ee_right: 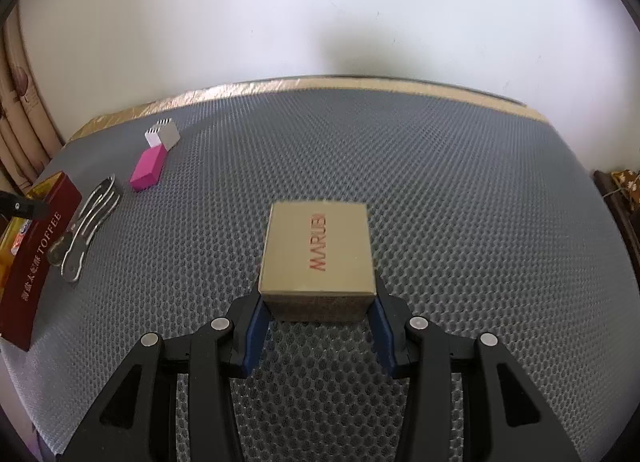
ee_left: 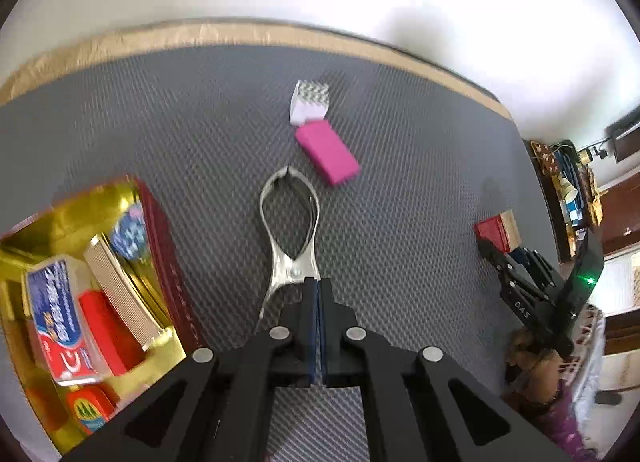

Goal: Organize rigid objects
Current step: 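Grasp the metal clip with the left gripper while the right gripper holds the MARUBI box, then carry the metal clip and MARUBI box over the gold tray with both grippers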

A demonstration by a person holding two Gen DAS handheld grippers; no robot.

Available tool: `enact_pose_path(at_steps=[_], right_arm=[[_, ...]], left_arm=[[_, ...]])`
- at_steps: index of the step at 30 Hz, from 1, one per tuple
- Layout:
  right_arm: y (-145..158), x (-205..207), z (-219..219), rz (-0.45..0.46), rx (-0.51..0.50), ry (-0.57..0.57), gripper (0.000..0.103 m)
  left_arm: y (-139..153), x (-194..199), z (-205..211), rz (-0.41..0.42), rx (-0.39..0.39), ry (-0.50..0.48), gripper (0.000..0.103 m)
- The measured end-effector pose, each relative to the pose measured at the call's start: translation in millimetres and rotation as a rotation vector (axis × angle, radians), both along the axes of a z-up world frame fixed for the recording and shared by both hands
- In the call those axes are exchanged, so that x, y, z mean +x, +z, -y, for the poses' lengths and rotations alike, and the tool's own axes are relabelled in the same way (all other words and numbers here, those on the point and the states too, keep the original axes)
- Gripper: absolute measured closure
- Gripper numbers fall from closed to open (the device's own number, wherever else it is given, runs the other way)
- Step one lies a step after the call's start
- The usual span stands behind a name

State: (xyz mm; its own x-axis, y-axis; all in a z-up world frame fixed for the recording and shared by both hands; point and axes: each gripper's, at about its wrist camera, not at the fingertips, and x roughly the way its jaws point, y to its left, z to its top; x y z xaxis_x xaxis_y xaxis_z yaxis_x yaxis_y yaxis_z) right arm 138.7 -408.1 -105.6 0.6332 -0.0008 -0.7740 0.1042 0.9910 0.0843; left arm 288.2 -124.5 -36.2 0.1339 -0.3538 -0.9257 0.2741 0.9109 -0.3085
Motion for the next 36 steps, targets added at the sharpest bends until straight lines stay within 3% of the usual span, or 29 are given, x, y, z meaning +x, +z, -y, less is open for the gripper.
enact_pose_path(at_steps=[2, 4, 8, 11, 16, 18, 19, 25, 30, 33, 35, 36], right_arm=[[0.1, -0.2, 1.1, 0.002, 0.003, -0.008, 0.059], [-0.1, -0.7, 1.8, 0.000, 0.004, -0.009, 0.059], [-0.4, -1.4, 2.7, 0.000, 0.008, -0.007, 0.058], [-1.5, 0.7, 2.0, -0.005, 0.011, 0.002, 0.055], [-1.7, 1.4, 1.6, -0.007, 0.009, 0.011, 0.053], [-2.3, 3.3, 0.8, -0.008, 0.009, 0.011, 0.053], [-2.7, 4.1, 1.0, -0.010, 0.011, 0.012, 0.052], [-2.8, 11.0, -0.8, -0.032, 0.045, 0.052, 0.034], [-1.0, 16.0, 7.0, -0.043, 0.105, 0.026, 0.032], [-0.3, 18.6, 9.8, -0.050, 0.108, 0.004, 0.035], [-0.2, 20.6, 8.4, -0.060, 0.094, 0.006, 0.057], [-0.4, 22.6, 6.3, -0.066, 0.075, 0.005, 0.060]], left_arm=[[-3.5, 9.5, 9.9, 0.004, 0.014, -0.001, 0.061], [-2.2, 14.9, 12.3, 0.043, 0.072, 0.008, 0.050], [-11.0, 29.8, 19.1, 0.018, 0.063, -0.021, 0.050], [-24.5, 37.8, 28.0, 0.015, 0.156, -0.051, 0.050], [-45.1, 42.9, 31.2, -0.028, 0.161, -0.067, 0.050], [-44.2, 42.7, 30.5, -0.006, 0.153, -0.043, 0.050], [-43.1, 42.1, 28.9, 0.002, 0.148, -0.029, 0.064], [-29.6, 21.4, 17.4, 0.015, 0.060, -0.010, 0.064], [-6.8, -5.0, 8.7, 0.037, -0.007, -0.003, 0.065], [11.1, -20.3, 0.3, 0.042, -0.060, 0.014, 0.066], [21.8, -29.1, -9.0, 0.039, -0.087, 0.021, 0.067], [27.1, -31.1, -13.8, 0.037, -0.098, 0.028, 0.067]])
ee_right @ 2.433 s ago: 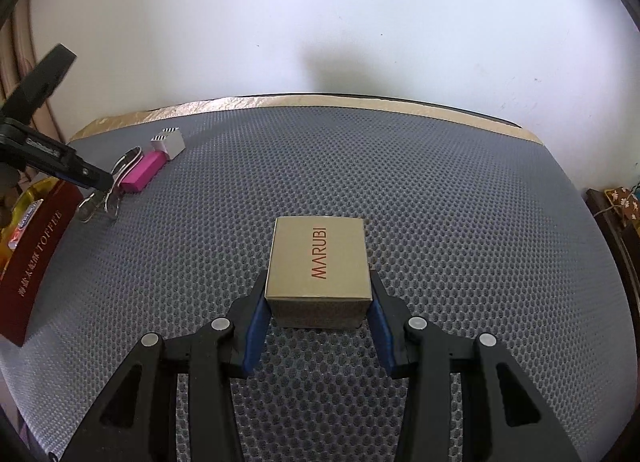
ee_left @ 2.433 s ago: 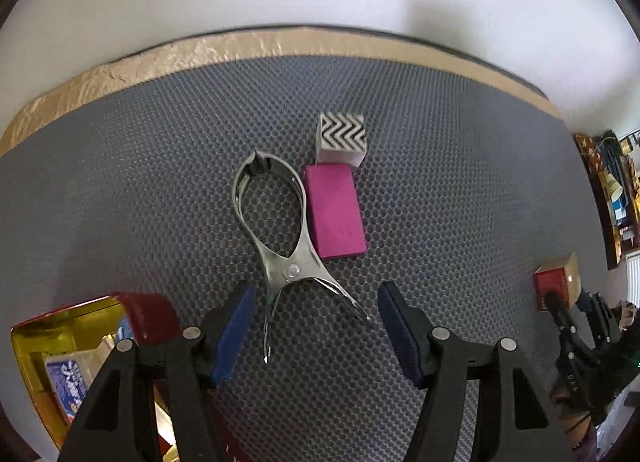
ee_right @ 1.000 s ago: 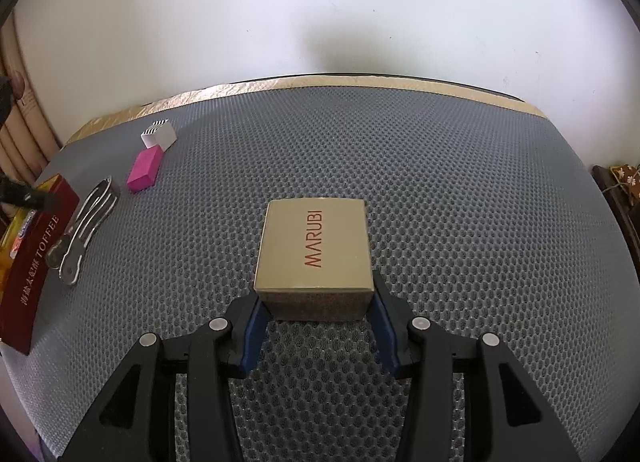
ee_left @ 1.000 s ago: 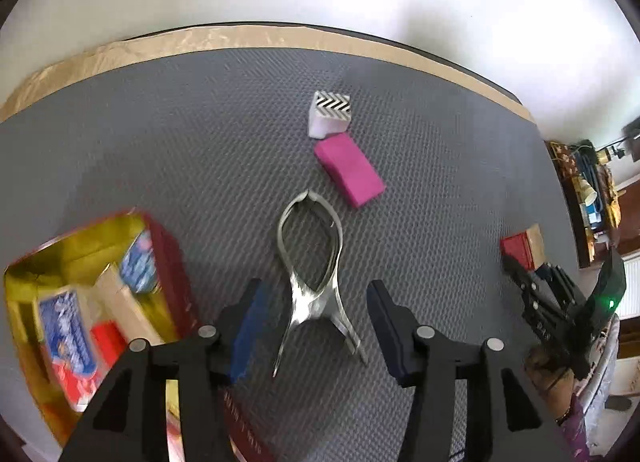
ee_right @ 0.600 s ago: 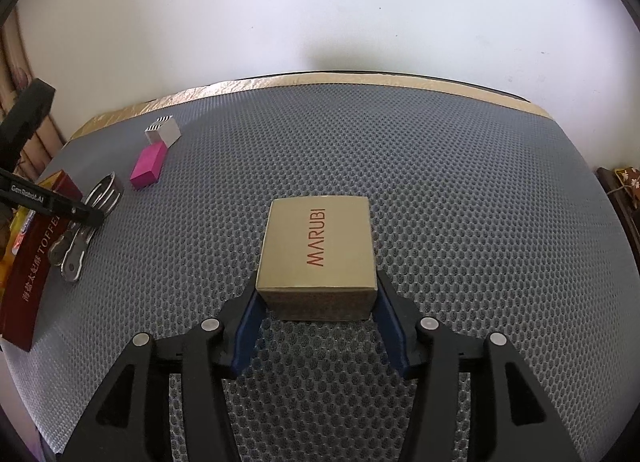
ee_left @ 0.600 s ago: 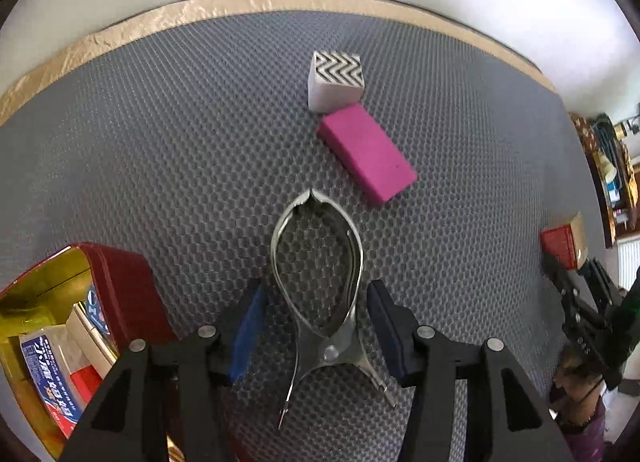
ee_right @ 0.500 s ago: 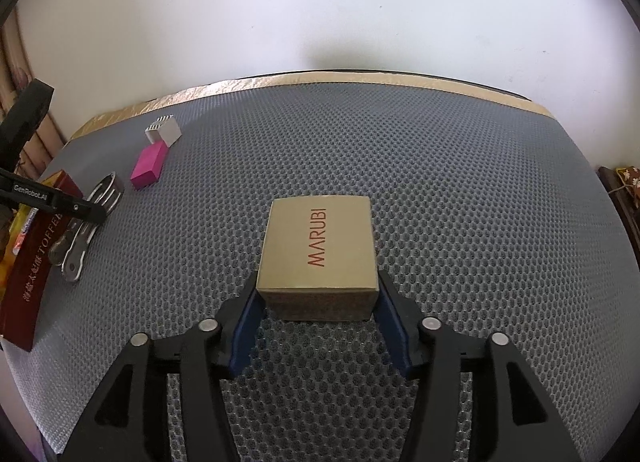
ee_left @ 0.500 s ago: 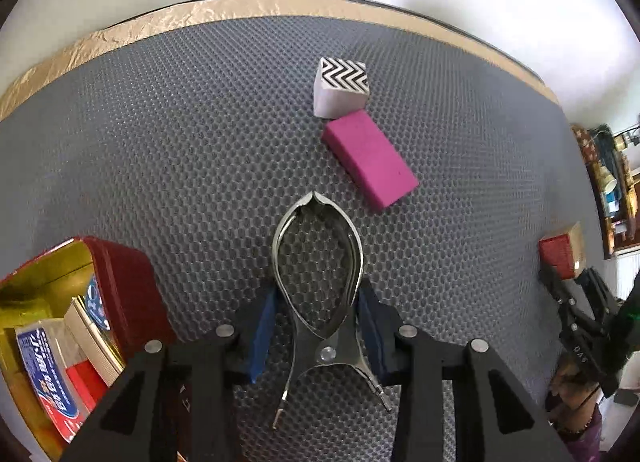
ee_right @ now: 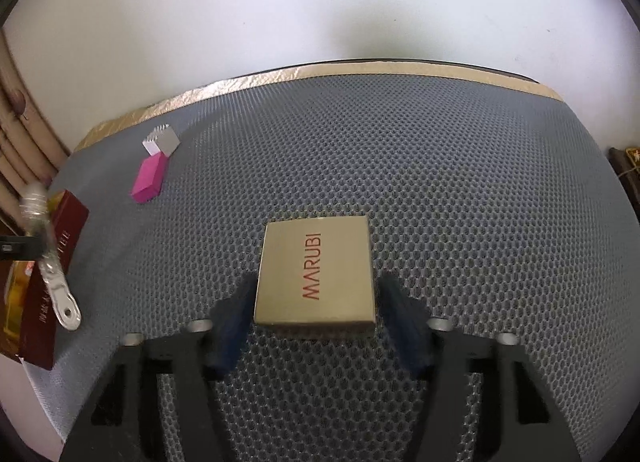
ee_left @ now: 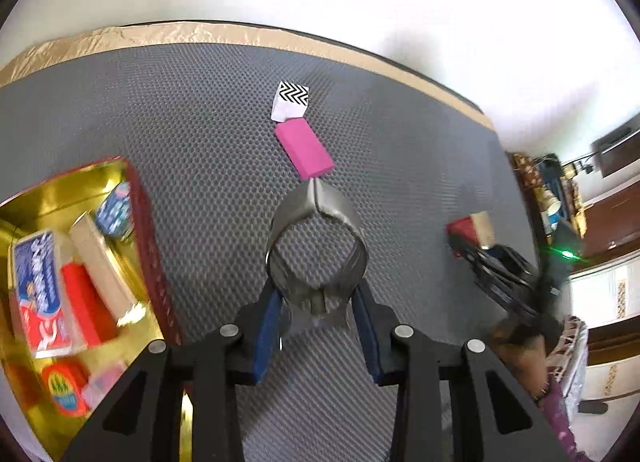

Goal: Organize rigid objects
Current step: 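Carry the metal clip and MARUBI box over the gold tray with both grippers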

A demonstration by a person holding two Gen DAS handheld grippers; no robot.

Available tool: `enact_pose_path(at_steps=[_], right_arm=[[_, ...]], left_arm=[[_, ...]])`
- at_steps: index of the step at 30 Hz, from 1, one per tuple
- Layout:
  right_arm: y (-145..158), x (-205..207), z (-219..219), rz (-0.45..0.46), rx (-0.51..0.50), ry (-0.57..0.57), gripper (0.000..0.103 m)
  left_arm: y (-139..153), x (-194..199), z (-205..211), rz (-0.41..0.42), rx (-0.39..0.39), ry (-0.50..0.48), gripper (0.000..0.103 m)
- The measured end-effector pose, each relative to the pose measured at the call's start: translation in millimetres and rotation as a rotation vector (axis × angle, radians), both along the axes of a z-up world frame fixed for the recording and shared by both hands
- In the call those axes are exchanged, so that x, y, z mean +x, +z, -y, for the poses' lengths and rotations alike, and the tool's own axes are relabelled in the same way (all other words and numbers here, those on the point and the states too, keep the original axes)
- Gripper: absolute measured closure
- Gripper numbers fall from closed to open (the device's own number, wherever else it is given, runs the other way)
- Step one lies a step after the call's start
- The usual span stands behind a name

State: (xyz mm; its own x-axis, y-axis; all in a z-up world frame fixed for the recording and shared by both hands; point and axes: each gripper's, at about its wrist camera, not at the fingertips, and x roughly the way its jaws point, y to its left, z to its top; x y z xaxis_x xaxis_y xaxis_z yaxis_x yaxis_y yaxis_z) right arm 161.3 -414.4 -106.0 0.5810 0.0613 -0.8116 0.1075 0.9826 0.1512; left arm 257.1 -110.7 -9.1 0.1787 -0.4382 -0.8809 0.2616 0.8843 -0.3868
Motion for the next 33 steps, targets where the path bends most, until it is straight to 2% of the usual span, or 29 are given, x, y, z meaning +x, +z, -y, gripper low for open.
enact_pose_path(at_steps=[7, 11, 14, 16, 19, 24, 28, 29, 33], right_arm=[[14.4, -5.3, -6.7, 0.027, 0.000, 0.016, 0.061], [44.0, -17.6, -21.5, 0.084, 0.021, 0.052, 0.061], [62.6, -26.5, -39.0, 0.121, 0.042, 0.090, 0.061], [72.5, -29.6, -54.0, 0.145, 0.065, 0.118, 0.061], [85.9, -37.2, -84.0, 0.171, 0.091, 0.179, 0.061], [95.4, -42.5, -126.5, 0.180, 0.114, 0.259, 0.061], [100.9, -41.7, -156.4, 0.175, 0.137, 0.318, 0.061], [103.6, -41.1, -164.9, 0.177, 0.137, 0.334, 0.061], [111.7, -37.4, -195.5, 0.180, 0.143, 0.395, 0.061]], left_arm=[[34.6, -29.4, -62.3, -0.005, -0.064, 0.087, 0.067], [63.9, -55.7, -75.2, 0.049, -0.050, 0.132, 0.067], [79.0, -74.2, -95.2, 0.058, -0.048, 0.154, 0.067], [84.0, -85.8, -107.4, 0.060, -0.016, 0.159, 0.067], [72.8, -92.7, -119.4, 0.047, 0.051, 0.182, 0.067], [26.1, -82.7, -144.5, -0.008, 0.100, 0.257, 0.067], [-7.1, -72.7, -154.9, -0.061, 0.094, 0.297, 0.067], [-11.4, -72.0, -156.6, -0.061, 0.092, 0.305, 0.067], [-17.3, -69.0, -161.4, -0.009, 0.201, 0.343, 0.067]])
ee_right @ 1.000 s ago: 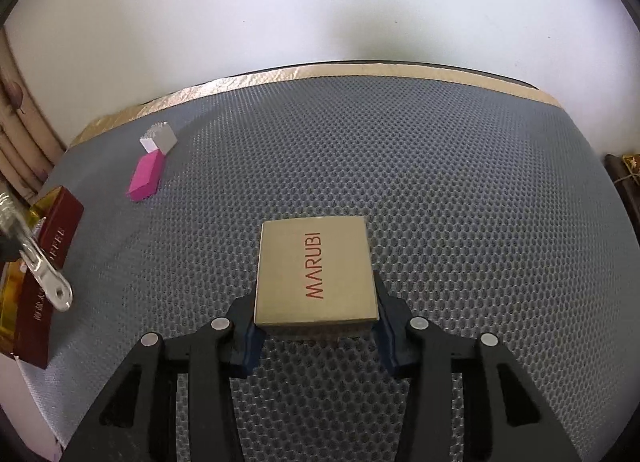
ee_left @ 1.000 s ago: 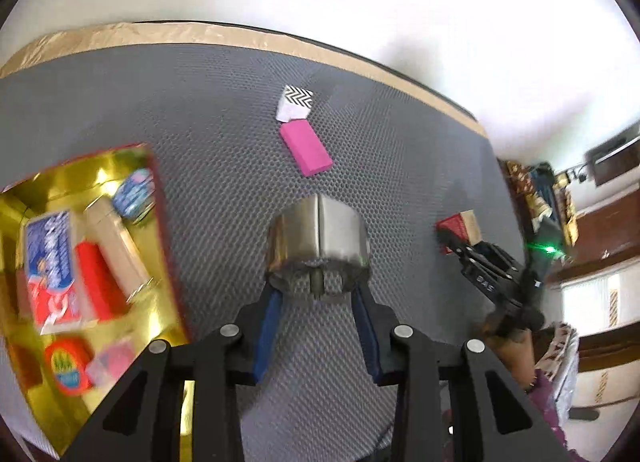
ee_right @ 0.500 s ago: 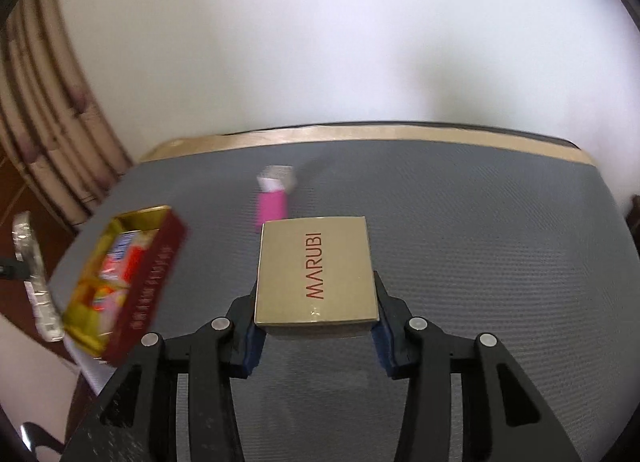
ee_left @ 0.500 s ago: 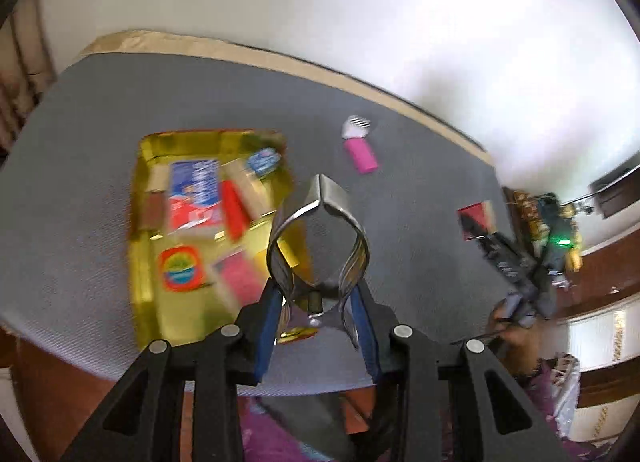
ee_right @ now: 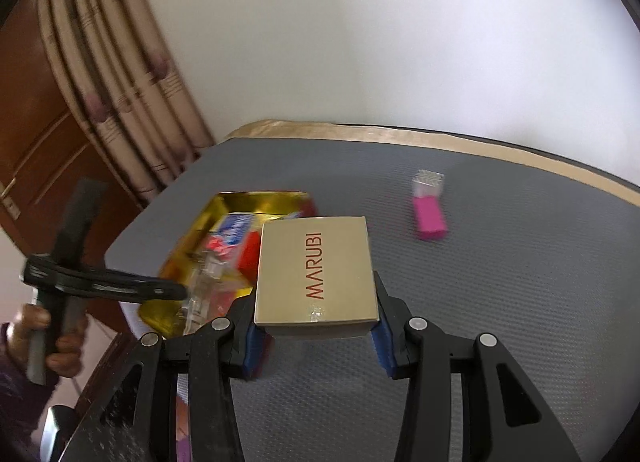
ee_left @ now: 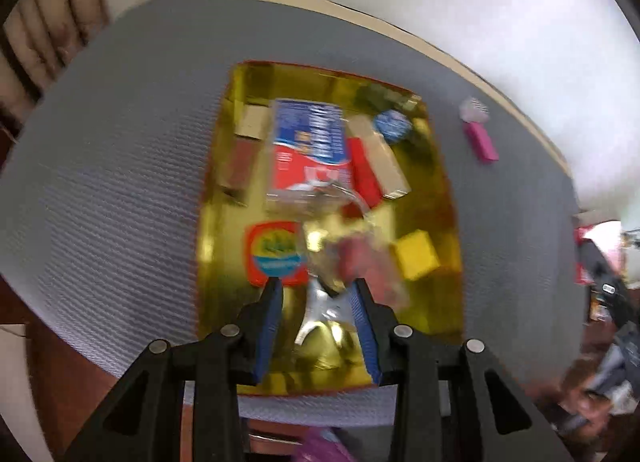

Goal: Organize rigid objects
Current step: 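Carry the metal clip and MARUBI box over the gold tray with both grippers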

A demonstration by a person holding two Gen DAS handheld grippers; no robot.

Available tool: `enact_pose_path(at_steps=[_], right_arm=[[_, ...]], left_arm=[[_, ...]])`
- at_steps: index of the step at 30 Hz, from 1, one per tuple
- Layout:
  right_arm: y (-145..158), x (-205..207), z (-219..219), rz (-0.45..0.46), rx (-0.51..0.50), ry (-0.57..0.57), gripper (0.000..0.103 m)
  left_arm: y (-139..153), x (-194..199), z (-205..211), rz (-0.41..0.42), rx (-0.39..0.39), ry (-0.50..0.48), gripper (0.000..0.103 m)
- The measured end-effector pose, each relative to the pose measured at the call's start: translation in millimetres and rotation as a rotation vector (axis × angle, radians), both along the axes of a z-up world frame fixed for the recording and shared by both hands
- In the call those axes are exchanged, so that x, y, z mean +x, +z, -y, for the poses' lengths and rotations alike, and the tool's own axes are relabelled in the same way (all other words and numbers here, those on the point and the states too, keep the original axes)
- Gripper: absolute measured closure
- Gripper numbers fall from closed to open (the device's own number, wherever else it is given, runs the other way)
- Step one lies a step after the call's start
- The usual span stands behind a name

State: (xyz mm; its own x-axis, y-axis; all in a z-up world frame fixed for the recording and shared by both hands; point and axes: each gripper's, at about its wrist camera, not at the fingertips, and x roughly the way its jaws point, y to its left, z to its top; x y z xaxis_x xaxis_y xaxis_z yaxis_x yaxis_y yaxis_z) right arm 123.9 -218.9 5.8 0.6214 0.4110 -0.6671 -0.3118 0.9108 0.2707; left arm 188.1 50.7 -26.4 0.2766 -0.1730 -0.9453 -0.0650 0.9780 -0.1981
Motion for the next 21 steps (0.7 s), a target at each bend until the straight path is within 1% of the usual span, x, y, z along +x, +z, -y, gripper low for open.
enact_pose_path(at_steps=[1, 3, 4, 5, 6, 7, 8, 9, 11, 14, 18, 21], right_arm=[[1.8, 2.6, -11.9, -0.001, 0.002, 0.023, 0.061], [2.7, 5.4, -29.3, -0.006, 0.000, 0.053, 0.061], [2.3, 9.7, -42.0, -0.009, -0.007, 0.074, 0.061], [1.3, 13.4, -51.0, -0.014, -0.014, 0.088, 0.061], [0.1, 19.9, -62.6, -0.020, -0.024, 0.105, 0.061], [-0.2, 22.6, -68.8, -0.023, -0.029, 0.110, 0.061], [-3.2, 30.2, -78.4, -0.039, -0.033, 0.119, 0.061], [-6.5, 35.9, -86.1, -0.057, -0.029, 0.128, 0.061], [-16.2, 48.1, -102.5, -0.092, -0.038, 0.141, 0.060], [-31.2, 59.4, -122.3, -0.117, -0.088, 0.147, 0.060], [-47.5, 68.6, -137.2, -0.148, -0.127, 0.139, 0.060], [-58.8, 73.6, -142.1, -0.172, -0.137, 0.126, 0.060]], left_arm=[[-0.9, -0.6, -2.8, 0.006, 0.020, 0.013, 0.065], [-2.2, -6.1, -12.5, 0.027, 0.060, 0.071, 0.064], [-3.1, -9.3, -17.6, 0.039, 0.065, 0.098, 0.064], [-1.8, -14.9, -23.6, 0.065, 0.050, 0.131, 0.063], [-0.5, -22.3, -30.1, 0.098, 0.004, 0.163, 0.063], [0.9, -29.1, -34.8, 0.126, -0.023, 0.188, 0.063], [3.3, -37.4, -37.9, 0.157, -0.026, 0.210, 0.061], [6.6, -43.0, -39.7, 0.183, -0.009, 0.225, 0.061], [15.7, -55.5, -41.5, 0.268, 0.038, 0.242, 0.055], [25.5, -65.2, -42.3, 0.341, 0.057, 0.238, 0.050], [27.4, -70.1, -43.4, 0.376, 0.082, 0.240, 0.049], [22.7, -70.2, -45.9, 0.369, 0.070, 0.254, 0.049]])
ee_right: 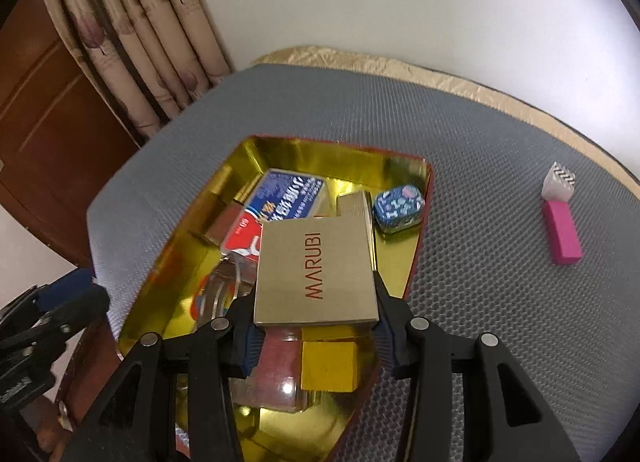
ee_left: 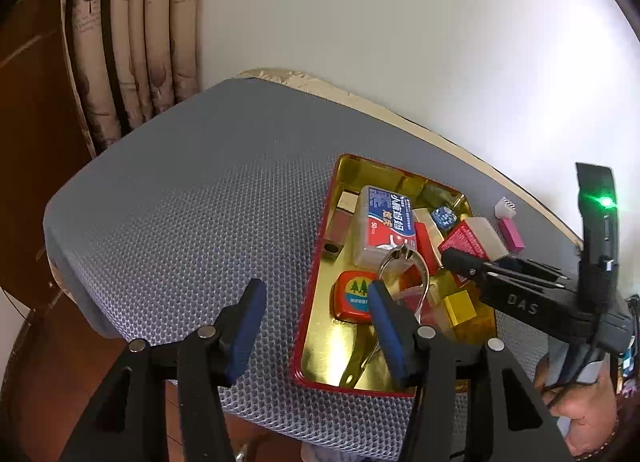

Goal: Organize rigid objects
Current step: 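Carry the metal clip and MARUBI box over the gold tray with both grippers, then release the clip and MARUBI box into the tray with both grippers, then grasp the pink eraser with the right gripper while the left gripper grasps the zigzag cube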

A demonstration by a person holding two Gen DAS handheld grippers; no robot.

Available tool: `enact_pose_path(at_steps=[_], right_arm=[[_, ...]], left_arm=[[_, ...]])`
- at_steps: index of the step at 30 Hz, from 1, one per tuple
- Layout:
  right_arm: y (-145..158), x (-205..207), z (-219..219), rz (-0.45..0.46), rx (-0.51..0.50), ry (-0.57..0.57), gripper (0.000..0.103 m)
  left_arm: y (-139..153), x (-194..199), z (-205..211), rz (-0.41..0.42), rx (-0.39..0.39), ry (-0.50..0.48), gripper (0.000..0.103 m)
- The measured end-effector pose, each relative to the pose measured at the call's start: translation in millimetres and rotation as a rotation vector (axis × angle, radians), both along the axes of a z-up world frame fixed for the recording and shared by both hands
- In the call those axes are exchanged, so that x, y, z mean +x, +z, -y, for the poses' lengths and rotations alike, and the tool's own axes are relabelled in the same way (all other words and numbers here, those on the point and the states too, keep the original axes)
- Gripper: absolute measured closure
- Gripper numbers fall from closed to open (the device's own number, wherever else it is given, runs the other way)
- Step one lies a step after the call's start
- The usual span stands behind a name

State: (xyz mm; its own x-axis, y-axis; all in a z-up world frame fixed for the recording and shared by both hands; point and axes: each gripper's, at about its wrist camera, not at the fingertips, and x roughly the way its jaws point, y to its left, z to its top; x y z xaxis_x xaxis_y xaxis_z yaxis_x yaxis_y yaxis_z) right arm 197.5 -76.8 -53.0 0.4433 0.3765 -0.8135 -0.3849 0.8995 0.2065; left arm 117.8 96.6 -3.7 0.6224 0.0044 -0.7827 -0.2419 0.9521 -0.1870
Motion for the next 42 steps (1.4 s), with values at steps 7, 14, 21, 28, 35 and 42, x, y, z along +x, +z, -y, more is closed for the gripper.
enact_pose_path(at_steps=[7, 14, 21, 28, 35, 42], right_arm=[[-11.1, 5.0, -9.9, -0.012, -0.024, -0.006, 0.058], [3.9, -5.3, 0.3, 0.058, 0.046, -0.030, 0.038], [16.0, -19.4, 83.6, 0.135, 0.068, -0.219, 0.034], [-6.2, 12.2, 147.4, 0.082, -0.112, -0.310, 0.036], [-23.5, 70.2, 161.8, 0.030, -0.170, -0.308, 0.049], [-41.9, 115.8, 159.8, -0.037, -0.187, -0.277, 0.056]], left_arm=[[-6.9, 0.4, -6.1, -0.034, -0.004, 0.005, 0.049], [-8.8, -1.0, -3.7, -0.033, 0.034, 0.028, 0.049], [-14.6, -1.9, -0.3, -0.056, 0.032, 0.036, 0.049], [-20.0, -2.8, 9.0, -0.075, 0.041, 0.022, 0.049], [-23.0, -1.3, 14.6, -0.073, 0.083, 0.019, 0.049], [-32.8, 5.7, 11.9, -0.106, 0.078, 0.021, 0.049]])
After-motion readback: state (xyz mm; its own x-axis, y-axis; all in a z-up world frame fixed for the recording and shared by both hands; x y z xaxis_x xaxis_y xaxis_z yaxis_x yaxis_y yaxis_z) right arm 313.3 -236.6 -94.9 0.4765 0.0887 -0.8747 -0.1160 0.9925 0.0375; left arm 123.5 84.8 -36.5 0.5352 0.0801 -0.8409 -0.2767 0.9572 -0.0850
